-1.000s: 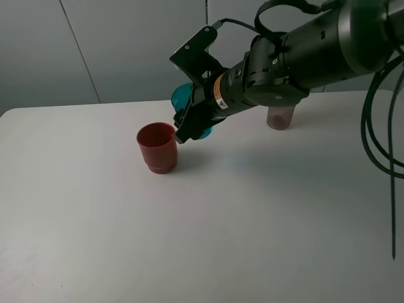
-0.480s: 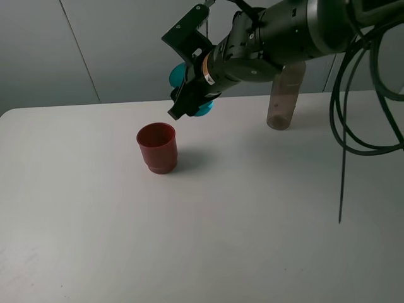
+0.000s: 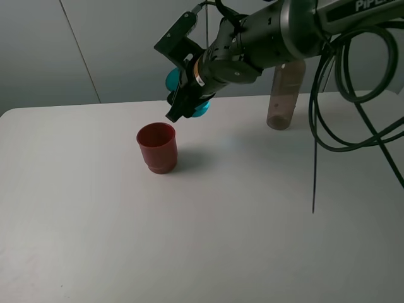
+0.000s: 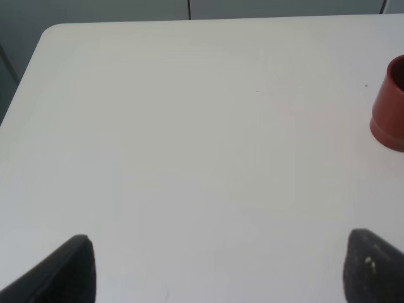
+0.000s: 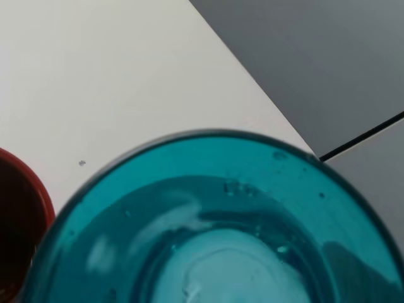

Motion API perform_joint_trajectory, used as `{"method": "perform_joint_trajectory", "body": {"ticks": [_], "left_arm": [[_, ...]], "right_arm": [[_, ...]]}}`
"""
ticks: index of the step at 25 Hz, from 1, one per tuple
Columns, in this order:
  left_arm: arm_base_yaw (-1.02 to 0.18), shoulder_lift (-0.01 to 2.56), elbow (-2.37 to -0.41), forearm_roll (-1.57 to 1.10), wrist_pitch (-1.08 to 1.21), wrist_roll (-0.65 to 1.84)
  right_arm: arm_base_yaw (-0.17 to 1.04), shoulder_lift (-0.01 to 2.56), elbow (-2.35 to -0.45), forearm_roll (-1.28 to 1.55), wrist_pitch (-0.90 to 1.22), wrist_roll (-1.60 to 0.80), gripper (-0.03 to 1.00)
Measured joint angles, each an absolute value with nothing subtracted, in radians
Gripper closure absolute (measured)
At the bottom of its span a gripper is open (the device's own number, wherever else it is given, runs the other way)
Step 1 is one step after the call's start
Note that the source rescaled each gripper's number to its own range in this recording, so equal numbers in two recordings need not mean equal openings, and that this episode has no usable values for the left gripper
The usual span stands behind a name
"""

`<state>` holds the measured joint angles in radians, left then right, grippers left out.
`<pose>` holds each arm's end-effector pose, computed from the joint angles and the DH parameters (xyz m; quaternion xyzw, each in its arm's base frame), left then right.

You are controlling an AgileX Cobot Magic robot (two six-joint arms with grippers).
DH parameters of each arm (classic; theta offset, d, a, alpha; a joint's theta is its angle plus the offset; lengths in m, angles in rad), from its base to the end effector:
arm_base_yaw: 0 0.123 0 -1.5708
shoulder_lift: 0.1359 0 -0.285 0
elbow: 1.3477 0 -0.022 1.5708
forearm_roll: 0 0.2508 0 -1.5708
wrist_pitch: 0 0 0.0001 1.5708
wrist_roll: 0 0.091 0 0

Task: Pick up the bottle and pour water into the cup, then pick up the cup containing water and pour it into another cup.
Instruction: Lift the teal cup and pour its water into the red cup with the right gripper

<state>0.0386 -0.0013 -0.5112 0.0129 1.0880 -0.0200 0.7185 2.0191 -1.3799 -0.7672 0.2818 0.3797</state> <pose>-0.0075 0.0007 0.2782 -0.0255 0.8567 0.0112 0.5151 0.3482 0.2810 0.1866 -0.4395 0.8025 -0.0189 0.4032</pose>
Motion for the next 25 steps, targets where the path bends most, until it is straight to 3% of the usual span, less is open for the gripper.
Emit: {"method": "perform_joint_trajectory", "body": {"ticks": [25], "left_arm": [[0.039,-0.001,-0.511,0.013,1.088,-0.020]], "right_arm": [[0.722,2.057,-1.420,-0.745,0.315,0.265,0.86]]}}
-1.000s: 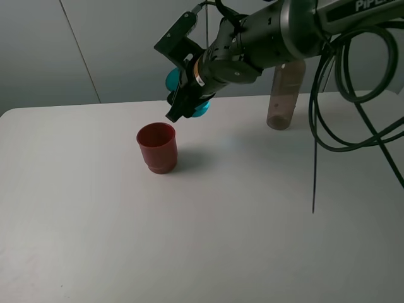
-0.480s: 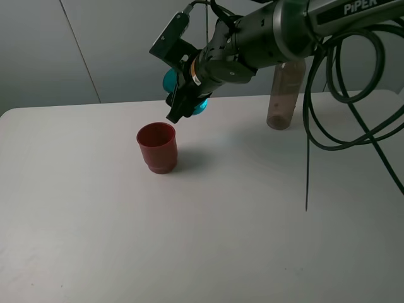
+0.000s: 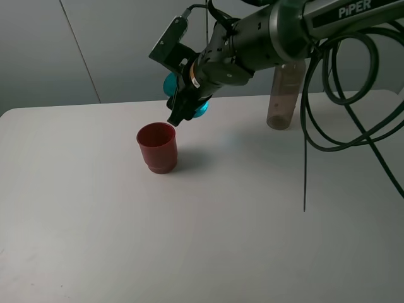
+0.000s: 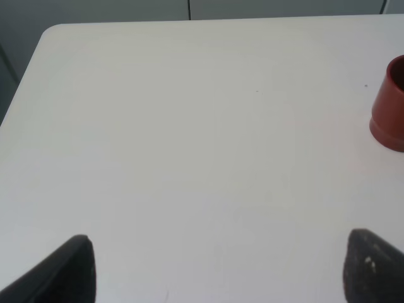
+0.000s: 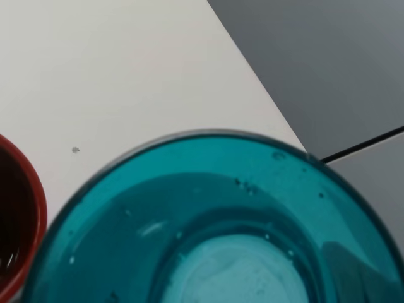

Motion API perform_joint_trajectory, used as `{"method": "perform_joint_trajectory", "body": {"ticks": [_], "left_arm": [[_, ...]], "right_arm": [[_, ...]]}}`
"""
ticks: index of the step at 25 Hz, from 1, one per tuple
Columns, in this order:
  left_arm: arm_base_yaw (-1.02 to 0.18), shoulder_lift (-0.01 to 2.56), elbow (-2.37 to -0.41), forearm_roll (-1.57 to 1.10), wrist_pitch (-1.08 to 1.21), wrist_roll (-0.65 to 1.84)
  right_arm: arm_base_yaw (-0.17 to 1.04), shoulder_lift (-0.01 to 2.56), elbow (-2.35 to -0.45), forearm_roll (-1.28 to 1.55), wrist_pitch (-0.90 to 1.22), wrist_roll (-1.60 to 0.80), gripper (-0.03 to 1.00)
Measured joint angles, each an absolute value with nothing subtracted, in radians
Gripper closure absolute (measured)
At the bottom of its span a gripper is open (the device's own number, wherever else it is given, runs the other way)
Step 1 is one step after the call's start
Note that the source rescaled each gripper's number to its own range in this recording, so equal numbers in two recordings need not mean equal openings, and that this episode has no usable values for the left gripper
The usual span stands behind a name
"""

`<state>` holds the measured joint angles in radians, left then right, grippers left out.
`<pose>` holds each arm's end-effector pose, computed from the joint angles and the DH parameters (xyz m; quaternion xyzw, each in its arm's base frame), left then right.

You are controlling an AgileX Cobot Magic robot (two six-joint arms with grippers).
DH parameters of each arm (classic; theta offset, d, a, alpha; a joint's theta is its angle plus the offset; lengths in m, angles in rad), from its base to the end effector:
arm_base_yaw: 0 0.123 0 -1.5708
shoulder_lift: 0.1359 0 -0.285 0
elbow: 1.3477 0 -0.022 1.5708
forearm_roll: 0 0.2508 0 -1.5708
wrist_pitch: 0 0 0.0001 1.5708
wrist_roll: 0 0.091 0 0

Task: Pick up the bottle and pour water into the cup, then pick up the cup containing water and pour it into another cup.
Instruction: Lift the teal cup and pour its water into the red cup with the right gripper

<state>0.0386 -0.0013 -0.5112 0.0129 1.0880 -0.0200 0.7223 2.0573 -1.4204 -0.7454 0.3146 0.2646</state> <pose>-0.0075 0.0007 0.2782 -0.0255 0.8567 0.0112 0.5151 0.3536 0.2860 0.1794 -0.4767 0.7862 -0.0460 0.3906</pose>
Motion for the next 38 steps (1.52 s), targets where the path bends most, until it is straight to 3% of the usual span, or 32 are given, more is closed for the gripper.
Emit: {"method": "perform_joint_trajectory", "body": {"ticks": [38], "left_arm": [[0.039,-0.001,-0.511,0.013,1.088,-0.020]], "right_arm": [[0.764,2.164,-1.682,-0.427,0.675,-0.200,0.86]]}}
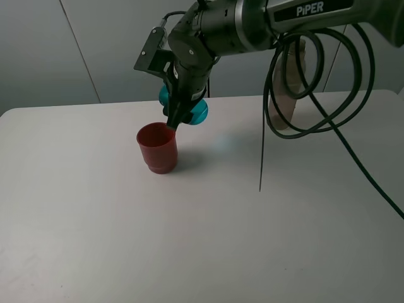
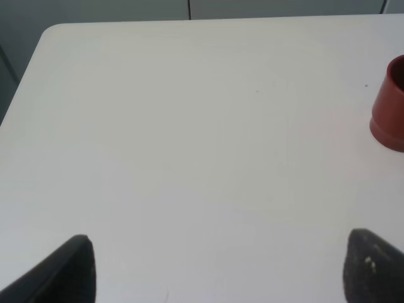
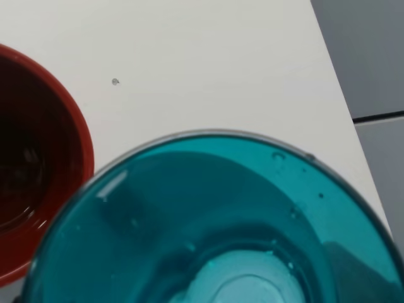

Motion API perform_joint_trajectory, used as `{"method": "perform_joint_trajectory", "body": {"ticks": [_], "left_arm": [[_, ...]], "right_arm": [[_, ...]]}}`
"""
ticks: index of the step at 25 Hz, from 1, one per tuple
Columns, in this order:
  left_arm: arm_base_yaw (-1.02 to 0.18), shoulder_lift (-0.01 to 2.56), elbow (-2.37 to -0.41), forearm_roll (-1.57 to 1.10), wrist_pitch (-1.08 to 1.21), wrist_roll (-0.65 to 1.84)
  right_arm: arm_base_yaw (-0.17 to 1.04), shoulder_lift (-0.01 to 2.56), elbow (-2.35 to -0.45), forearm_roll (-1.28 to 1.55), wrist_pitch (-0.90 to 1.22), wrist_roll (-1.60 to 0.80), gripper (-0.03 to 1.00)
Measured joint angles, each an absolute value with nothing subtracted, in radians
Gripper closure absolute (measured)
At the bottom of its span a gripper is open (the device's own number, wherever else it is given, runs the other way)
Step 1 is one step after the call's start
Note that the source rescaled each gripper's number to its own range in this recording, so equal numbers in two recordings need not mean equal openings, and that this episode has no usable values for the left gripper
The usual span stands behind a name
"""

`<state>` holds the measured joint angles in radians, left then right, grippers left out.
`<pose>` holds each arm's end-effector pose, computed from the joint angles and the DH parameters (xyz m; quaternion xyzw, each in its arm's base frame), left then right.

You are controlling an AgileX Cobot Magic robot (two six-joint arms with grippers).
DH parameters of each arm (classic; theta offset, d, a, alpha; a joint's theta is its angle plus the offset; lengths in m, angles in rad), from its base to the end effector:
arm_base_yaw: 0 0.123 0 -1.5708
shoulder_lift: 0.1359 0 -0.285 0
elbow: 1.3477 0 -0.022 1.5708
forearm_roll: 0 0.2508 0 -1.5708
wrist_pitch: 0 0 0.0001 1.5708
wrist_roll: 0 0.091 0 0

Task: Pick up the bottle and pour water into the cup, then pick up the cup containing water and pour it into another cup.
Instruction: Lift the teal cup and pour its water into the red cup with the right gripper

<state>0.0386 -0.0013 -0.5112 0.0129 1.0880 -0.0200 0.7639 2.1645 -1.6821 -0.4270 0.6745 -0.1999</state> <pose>-0.0075 0.0007 0.2782 -0.0255 0.8567 0.0112 0.5151 0.3597 0.3119 0.1841 -0.5518 0.7799 -0.0951 0.2798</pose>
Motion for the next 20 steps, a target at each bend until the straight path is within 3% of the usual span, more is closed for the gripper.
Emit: {"method": "perform_joint_trajectory", "body": {"ticks": [20], "left_arm": [[0.039,-0.001,-0.511,0.013,1.088,-0.020]], "right_arm": [[0.791,2.193,-1.718,-0.421,0.771,-0.410,0.86]]}}
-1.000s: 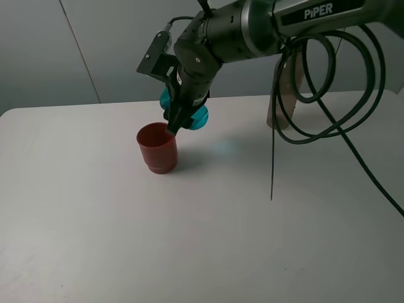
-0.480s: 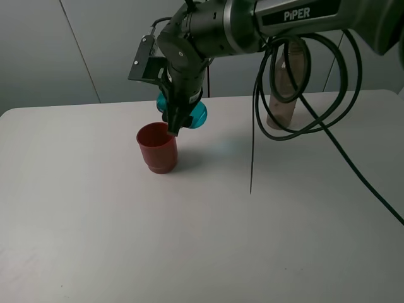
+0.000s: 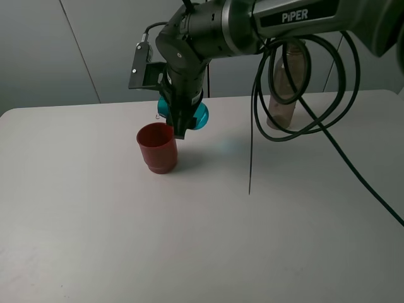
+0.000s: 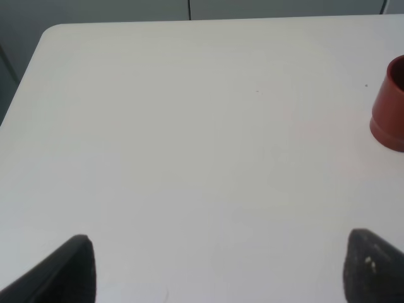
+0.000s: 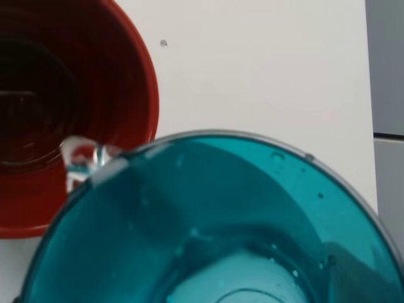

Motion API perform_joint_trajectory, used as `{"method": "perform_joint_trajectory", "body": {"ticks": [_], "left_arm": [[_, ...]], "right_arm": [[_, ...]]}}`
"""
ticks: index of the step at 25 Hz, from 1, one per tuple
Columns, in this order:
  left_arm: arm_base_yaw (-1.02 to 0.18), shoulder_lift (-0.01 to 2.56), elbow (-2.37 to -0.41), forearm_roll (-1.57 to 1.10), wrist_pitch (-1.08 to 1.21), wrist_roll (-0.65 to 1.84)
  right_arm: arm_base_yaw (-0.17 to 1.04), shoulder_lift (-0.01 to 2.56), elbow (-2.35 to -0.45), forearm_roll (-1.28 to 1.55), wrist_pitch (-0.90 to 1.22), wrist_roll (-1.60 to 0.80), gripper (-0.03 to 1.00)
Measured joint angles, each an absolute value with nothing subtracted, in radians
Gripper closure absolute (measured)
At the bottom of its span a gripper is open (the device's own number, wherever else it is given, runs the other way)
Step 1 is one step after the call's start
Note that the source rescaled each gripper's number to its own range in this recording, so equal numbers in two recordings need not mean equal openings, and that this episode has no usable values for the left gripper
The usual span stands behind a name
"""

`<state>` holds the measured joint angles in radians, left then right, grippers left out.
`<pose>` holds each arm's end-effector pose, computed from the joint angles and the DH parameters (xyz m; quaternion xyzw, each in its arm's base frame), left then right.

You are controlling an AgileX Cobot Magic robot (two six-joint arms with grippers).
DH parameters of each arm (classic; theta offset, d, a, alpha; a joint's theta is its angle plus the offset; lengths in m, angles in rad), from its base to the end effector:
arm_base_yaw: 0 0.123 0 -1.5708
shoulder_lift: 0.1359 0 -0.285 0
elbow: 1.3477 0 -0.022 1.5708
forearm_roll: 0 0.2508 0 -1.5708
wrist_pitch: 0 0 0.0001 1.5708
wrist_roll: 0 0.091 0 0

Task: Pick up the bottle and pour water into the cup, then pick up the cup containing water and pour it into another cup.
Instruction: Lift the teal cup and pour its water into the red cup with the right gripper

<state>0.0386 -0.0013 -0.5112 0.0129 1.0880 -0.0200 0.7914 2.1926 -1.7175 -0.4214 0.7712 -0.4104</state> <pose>-0.0075 0.0007 0.2782 -0.0255 0.8567 0.0112 0.5151 0.3522 0.3195 0.1772 -0.6377 0.7234 -0.1324 0.2291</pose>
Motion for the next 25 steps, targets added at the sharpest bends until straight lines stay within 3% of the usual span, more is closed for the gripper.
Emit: {"method": "perform_joint_trajectory", "body": {"ticks": [25], "left_arm": [[0.039,-0.001,-0.511,0.013,1.088,-0.022]], "right_arm": [[0.821,2.217,-1.718,-0.494,0.755,-0.548,0.86]]}}
